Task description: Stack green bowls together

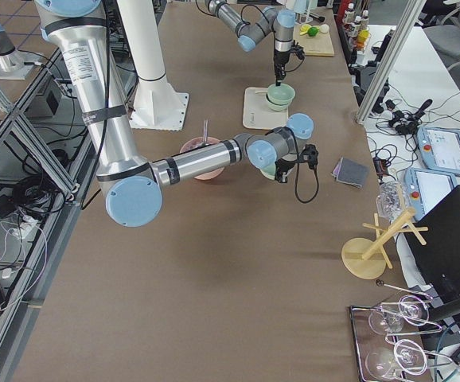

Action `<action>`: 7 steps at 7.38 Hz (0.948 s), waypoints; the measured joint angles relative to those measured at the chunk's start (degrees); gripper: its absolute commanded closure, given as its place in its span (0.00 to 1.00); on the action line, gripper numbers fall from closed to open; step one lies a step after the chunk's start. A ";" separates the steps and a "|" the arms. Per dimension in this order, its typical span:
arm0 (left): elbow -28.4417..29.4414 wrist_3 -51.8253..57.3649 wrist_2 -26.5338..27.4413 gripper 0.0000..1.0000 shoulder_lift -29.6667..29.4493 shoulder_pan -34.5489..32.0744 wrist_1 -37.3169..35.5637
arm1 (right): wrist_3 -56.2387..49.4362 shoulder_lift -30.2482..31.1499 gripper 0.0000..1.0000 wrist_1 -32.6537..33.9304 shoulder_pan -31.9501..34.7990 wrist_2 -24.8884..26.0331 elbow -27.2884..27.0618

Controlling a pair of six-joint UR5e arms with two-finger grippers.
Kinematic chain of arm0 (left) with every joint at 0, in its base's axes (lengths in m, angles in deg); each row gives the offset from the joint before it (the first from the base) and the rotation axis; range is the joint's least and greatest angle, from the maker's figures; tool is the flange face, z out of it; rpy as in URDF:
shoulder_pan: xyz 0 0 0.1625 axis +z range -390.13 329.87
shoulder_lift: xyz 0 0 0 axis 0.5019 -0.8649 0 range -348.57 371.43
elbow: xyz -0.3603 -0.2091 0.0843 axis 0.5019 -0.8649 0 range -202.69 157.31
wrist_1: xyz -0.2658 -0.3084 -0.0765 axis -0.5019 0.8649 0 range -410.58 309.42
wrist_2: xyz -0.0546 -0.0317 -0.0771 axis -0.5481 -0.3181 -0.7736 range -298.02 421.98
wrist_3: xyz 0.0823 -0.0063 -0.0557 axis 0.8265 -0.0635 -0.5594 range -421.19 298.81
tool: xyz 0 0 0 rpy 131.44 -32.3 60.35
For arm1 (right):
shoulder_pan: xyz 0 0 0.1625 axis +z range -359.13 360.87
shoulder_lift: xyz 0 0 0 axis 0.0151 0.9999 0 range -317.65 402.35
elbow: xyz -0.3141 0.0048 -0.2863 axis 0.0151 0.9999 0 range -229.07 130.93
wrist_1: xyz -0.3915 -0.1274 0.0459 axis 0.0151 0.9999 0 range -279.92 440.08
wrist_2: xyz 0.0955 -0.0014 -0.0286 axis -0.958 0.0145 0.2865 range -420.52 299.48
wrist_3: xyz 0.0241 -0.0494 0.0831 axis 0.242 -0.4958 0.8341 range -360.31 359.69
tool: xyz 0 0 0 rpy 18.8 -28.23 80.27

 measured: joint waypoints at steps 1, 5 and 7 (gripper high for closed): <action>0.03 0.02 0.00 1.00 0.00 0.01 0.00 | 0.00 0.00 1.00 0.01 0.00 0.00 0.00; 0.50 0.12 0.08 1.00 -0.07 0.02 0.08 | 0.00 0.00 1.00 0.04 0.00 -0.04 0.00; 0.55 0.10 0.09 1.00 -0.08 0.04 0.09 | 0.00 0.00 1.00 0.04 0.00 -0.03 0.00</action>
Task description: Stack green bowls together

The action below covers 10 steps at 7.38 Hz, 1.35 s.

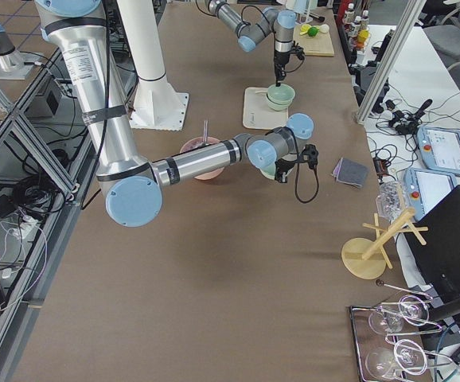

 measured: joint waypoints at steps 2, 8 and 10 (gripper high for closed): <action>0.01 -0.01 0.00 1.00 0.00 0.28 0.00 | 0.00 0.06 1.00 0.00 0.00 0.00 0.00; -0.03 -1.43 -0.09 1.00 0.05 0.43 0.51 | 0.00 0.01 1.00 0.00 0.00 -0.06 0.00; 0.17 -1.42 -0.03 1.00 0.06 0.42 0.53 | 0.00 0.00 1.00 0.00 0.00 -0.06 0.00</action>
